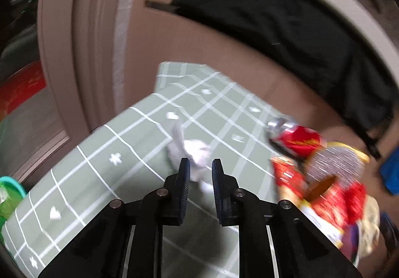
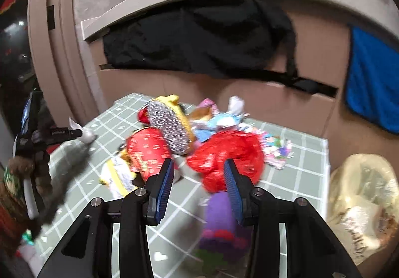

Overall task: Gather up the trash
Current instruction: 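Reach the left gripper to the white tissue and close on it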

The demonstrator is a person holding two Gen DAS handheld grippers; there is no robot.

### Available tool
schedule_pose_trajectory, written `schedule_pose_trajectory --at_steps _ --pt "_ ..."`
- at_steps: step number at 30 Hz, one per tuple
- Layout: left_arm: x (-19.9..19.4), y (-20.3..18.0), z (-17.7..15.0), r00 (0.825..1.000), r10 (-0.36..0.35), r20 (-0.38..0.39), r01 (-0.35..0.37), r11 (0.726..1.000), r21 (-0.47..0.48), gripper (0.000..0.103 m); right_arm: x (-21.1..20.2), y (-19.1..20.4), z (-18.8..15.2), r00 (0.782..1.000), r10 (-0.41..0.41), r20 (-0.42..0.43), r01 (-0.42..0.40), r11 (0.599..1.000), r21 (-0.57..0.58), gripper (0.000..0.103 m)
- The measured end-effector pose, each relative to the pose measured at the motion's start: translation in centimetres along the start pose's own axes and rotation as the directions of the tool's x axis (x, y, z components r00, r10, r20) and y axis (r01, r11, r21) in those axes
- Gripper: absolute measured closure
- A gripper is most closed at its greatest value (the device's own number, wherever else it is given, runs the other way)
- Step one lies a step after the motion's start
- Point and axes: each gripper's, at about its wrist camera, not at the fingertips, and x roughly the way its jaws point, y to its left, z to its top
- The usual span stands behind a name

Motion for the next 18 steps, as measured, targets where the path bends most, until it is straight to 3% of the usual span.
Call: schedule_pose_trajectory --at_steps 5,7,9,10,11,13,18 --pt "-3.6 -1.4 -1.9 0.997 -0.075 0.03 0.073 0.996 0.053 0.09 0.5 1.7 0.7 0.999 0.042 -0.023 -0.043 0.998 -0.048 0.064" --pt "-4.1 -0.9 -1.9 0.996 -0.051 0.067 0.047 0.997 0.057 0.089 0.5 2.4 0.9 0.998 0.05 -0.027 -0.052 0.996 -0.075 0.064" --pt "-3.9 0.3 -1.4 0.994 -0.039 0.101 0.039 0.999 0.004 0.087 0.3 3.0 0.9 0.998 0.057 -0.025 -0.059 0.994 -0.088 0.064" --pt "-3.5 1.6 -0.9 0.993 -0.052 0.101 0.058 0.997 -0.055 0.076 0.3 3.2 0.8 0.998 0.063 -0.025 -0.065 0.994 -0.09 0.064" --pt "-3.0 2.4 -0.6 0.993 -0.062 0.098 0.071 0.993 -0.092 0.053 0.2 3.3 0.7 0.997 0.068 -0.025 -0.07 0.994 -0.089 0.064" --pt "-1.9 3.8 0.1 0.993 -0.072 0.095 0.084 0.987 -0.134 0.037 0.2 3.5 0.3 0.997 0.068 -0.025 -0.07 0.994 -0.088 0.064" --pt "2.4 3.4 1.1 1.0 0.007 -0.012 -0.006 0.999 0.05 0.037 1.2 3.2 -1.0 0.995 0.069 -0.073 -0.074 0.994 -0.075 0.064"
